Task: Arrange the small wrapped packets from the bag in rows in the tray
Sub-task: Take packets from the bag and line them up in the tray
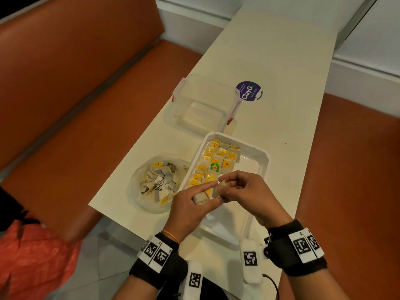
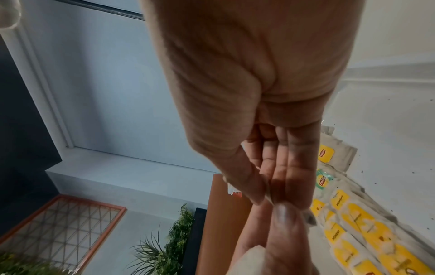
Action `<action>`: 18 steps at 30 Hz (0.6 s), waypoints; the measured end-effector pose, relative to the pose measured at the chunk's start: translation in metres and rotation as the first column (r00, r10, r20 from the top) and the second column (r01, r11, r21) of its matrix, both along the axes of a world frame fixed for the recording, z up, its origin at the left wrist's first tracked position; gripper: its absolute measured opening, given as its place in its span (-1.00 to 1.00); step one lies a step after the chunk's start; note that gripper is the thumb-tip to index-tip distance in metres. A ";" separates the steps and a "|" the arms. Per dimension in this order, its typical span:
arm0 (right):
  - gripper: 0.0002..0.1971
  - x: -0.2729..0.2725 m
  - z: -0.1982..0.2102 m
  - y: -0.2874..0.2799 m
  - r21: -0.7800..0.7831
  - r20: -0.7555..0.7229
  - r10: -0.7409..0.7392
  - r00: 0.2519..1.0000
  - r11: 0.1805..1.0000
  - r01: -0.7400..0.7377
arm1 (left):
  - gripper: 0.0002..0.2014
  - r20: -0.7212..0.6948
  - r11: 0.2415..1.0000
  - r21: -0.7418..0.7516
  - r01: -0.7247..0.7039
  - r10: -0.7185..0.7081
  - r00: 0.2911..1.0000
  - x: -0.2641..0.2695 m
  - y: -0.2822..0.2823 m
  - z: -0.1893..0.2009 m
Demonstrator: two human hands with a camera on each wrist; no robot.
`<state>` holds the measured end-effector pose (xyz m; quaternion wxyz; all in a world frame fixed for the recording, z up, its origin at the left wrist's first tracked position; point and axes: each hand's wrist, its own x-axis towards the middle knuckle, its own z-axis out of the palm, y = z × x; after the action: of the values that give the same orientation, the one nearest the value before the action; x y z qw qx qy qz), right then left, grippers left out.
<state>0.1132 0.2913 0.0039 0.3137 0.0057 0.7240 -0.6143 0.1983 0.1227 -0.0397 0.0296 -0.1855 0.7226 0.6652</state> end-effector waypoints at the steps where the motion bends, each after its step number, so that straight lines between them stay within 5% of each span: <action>1: -0.80 0.000 0.000 0.001 0.001 0.007 0.001 1.000 1.000 -0.001 | -0.58 -0.003 1.000 -0.024 0.004 -0.004 1.000 -0.001 0.001 -0.001; 9: -0.76 -0.001 0.004 0.005 -0.011 0.049 -0.014 0.999 1.000 0.014 | -0.88 -0.016 0.986 -0.156 0.057 -0.060 0.998 -0.004 0.004 -0.014; 14: -0.80 -0.004 0.000 0.012 -0.006 -0.016 -0.085 0.996 0.996 0.085 | -0.74 0.131 0.996 0.083 0.034 -0.045 0.990 -0.004 0.007 -0.010; 18: -0.73 -0.006 -0.012 0.021 0.052 -0.004 0.018 1.000 0.999 -0.018 | -0.76 0.201 0.980 0.194 0.050 -0.089 0.975 -0.006 0.004 -0.005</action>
<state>0.1071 0.3118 -0.0083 0.3174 0.0059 0.7403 -0.5926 0.1922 0.1266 -0.0448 0.1461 -0.2252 0.6556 0.7058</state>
